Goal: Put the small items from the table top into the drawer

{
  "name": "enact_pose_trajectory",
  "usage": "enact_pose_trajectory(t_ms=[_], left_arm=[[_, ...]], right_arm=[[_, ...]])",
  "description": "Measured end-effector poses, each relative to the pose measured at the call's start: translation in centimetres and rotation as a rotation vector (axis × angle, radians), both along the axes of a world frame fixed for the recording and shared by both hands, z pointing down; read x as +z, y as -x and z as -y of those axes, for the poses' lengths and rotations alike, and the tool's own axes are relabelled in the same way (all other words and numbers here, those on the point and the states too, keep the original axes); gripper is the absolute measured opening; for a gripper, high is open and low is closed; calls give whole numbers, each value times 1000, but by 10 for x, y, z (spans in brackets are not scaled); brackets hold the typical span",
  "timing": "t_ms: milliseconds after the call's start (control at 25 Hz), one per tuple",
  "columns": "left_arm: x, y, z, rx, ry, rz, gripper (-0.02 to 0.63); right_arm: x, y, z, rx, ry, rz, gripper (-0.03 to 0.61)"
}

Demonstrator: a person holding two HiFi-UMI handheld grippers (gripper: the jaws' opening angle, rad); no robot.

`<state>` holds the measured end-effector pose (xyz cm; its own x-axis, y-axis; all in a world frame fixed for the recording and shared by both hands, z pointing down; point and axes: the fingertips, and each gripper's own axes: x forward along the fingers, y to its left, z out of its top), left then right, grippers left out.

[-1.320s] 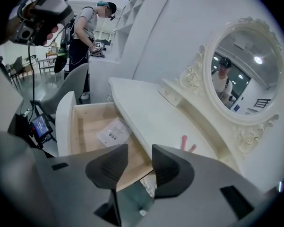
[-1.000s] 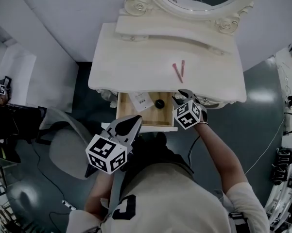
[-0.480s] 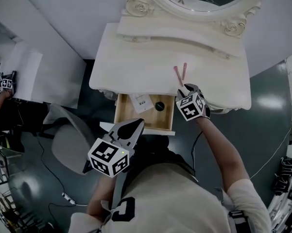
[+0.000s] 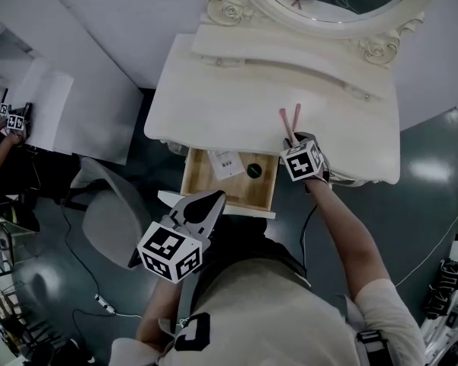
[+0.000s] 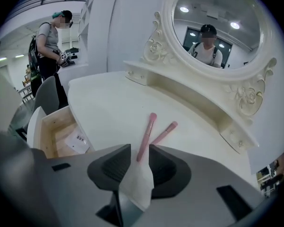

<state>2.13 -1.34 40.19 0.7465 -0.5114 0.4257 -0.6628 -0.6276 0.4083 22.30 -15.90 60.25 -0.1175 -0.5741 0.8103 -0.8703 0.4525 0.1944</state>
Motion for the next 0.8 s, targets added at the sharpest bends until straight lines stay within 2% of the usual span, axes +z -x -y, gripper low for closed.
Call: enact_pose_trajectory(t_ms=[320,600,800], left_arm=[[4,3,7,-17,13,-1,55],[4,5,9,-19,14,-10,55],[7,10,7,-23,19,-13,55]], right_arm=[[7,1,4,36,37,29,118],[14,-5,3,204,114,202,86],[14,-5,4,199,116,221,86]])
